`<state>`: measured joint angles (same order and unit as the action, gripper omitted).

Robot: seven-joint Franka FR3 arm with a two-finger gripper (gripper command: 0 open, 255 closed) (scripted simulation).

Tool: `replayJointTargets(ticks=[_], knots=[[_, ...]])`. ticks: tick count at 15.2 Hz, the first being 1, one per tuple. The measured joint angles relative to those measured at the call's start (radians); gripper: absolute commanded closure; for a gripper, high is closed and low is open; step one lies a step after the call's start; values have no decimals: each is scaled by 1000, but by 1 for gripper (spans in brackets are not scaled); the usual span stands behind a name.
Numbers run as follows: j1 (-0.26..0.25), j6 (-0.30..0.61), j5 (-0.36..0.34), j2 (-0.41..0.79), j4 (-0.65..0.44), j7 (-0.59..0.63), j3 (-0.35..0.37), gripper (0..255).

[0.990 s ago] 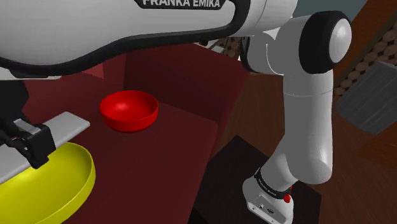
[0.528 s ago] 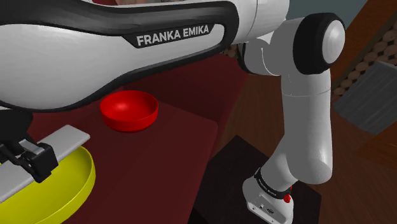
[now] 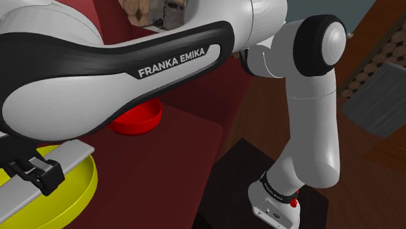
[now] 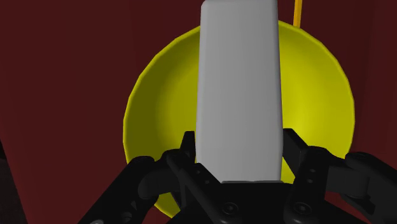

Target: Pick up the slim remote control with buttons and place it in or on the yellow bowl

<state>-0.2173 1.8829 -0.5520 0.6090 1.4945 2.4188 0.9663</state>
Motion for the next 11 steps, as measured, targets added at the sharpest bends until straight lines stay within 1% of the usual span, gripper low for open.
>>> replayJointTargets(ticks=[4,5,11], knots=[[1,3,-1,1,3,1,0,255],[1,3,-1,1,3,1,0,0],[1,3,-1,0,3,1,0,0]])
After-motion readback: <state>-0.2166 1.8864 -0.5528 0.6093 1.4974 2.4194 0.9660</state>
